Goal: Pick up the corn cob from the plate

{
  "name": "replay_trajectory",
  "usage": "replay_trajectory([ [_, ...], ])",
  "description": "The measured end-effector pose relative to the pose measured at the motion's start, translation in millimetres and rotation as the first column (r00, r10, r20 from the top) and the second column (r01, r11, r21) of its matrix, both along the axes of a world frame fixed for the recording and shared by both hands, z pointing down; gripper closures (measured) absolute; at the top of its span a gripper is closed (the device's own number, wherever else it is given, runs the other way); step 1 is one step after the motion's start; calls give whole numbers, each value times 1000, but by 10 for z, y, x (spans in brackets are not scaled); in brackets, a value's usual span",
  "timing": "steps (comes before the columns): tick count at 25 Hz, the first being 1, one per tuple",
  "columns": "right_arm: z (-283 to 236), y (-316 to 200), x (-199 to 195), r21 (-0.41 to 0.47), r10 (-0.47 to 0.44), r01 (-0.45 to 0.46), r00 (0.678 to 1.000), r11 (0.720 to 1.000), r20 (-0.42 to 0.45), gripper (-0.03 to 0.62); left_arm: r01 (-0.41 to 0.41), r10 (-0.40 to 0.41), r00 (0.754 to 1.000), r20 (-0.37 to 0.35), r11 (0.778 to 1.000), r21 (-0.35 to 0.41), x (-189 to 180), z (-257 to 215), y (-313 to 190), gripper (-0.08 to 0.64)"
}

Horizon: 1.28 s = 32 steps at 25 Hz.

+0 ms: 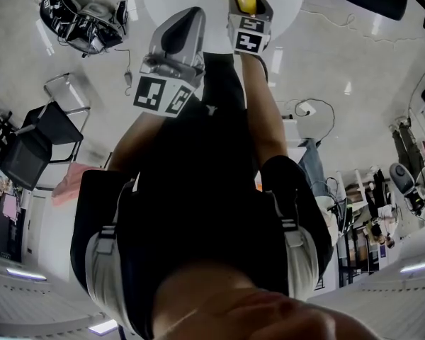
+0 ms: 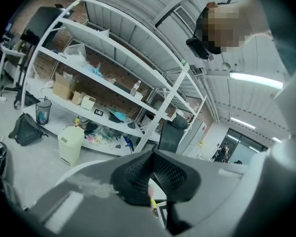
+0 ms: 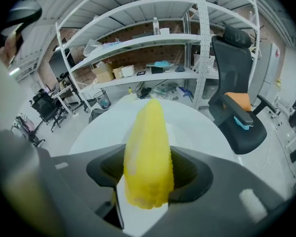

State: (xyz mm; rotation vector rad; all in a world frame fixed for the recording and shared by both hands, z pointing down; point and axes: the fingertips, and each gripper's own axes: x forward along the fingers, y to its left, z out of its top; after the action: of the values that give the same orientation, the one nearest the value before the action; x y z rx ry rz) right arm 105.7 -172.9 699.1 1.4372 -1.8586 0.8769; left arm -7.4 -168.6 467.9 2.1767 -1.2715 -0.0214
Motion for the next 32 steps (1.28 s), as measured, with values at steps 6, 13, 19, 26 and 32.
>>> replay_trajectory([
  [6, -202, 78, -17, 29, 11, -11, 1000, 1000, 3, 328, 9, -9, 1000, -9, 999, 41, -40, -197, 62, 554],
  [13, -521, 171, -83, 68, 18, -18, 1000, 998, 6, 328, 3, -2, 1000, -20, 997, 80, -131, -467, 224, 554],
  [19, -868, 173, -135, 122, 41, -42, 999, 992, 17, 328, -22, 26, 999, -38, 994, 103, -167, -640, 375, 554],
  [26, -1187, 273, -136, 173, 60, -60, 998, 983, 8, 328, -44, 52, 997, -54, 990, 132, -202, -827, 555, 554],
  [32, -1401, 412, -193, 210, 71, -68, 997, 975, -6, 328, -54, 66, 996, -68, 986, 161, -307, -968, 703, 554],
])
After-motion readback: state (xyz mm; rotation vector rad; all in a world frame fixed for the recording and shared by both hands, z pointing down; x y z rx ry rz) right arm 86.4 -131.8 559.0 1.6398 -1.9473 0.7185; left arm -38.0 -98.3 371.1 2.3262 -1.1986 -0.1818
